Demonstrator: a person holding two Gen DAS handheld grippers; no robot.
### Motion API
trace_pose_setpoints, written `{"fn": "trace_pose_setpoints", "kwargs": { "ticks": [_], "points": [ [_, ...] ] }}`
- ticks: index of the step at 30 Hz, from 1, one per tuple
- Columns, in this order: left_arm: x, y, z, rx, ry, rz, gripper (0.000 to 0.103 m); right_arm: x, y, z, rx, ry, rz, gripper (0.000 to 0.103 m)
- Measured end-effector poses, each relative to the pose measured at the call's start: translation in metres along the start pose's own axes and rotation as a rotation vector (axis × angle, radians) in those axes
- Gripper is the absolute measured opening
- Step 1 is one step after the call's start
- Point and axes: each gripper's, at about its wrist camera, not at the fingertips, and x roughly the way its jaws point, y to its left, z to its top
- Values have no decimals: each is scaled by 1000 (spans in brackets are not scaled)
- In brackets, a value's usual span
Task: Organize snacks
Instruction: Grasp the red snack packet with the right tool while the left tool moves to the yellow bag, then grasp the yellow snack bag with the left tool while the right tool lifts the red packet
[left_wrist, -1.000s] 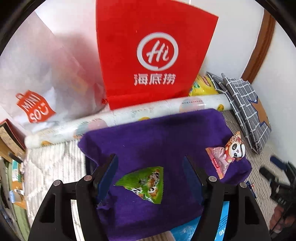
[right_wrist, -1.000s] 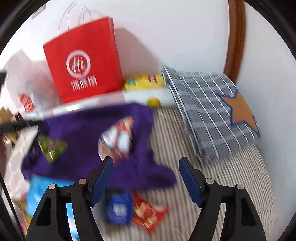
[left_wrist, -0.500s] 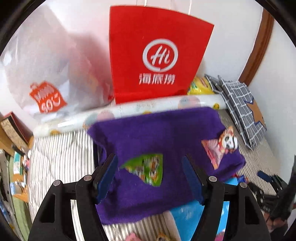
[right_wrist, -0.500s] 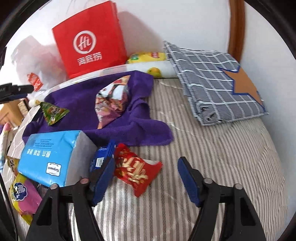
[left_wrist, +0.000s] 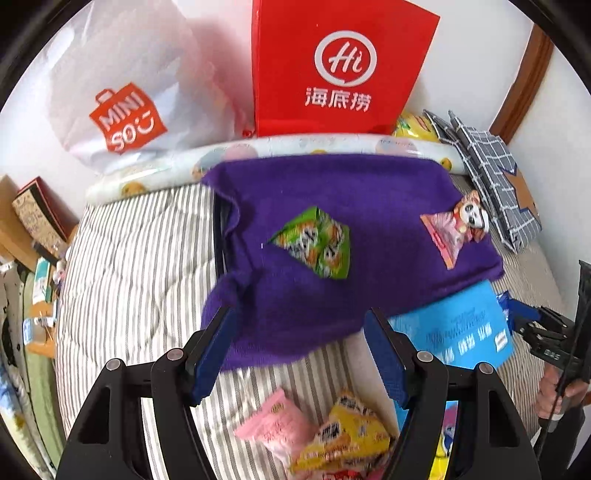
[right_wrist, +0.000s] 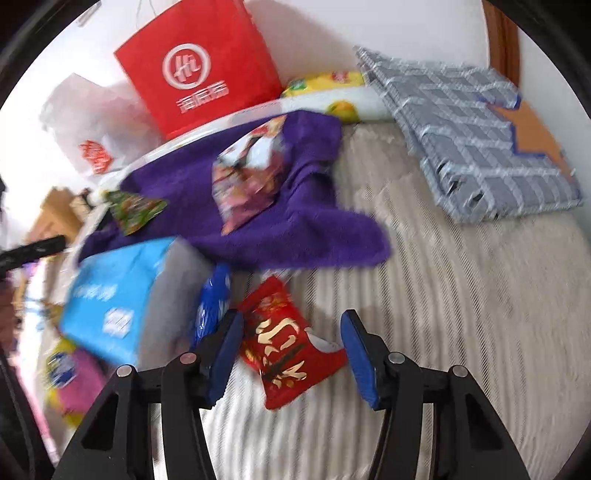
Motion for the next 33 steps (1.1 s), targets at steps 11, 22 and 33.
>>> {"fn": "trace_pose_setpoints", "kwargs": {
  "ticks": [11,22,33],
  "points": [
    [-18,4,-32,-20,14,14,72,-10,18,-17,7,-39,-57,53],
    [-28,5,-60,-43,8,-33,72,-12,29,-37,-51,-43,-269,37],
    [-26,1,-75,-98,-14,-207,71,-71,21,-99,51,-81,-285,37]
  ]
}}
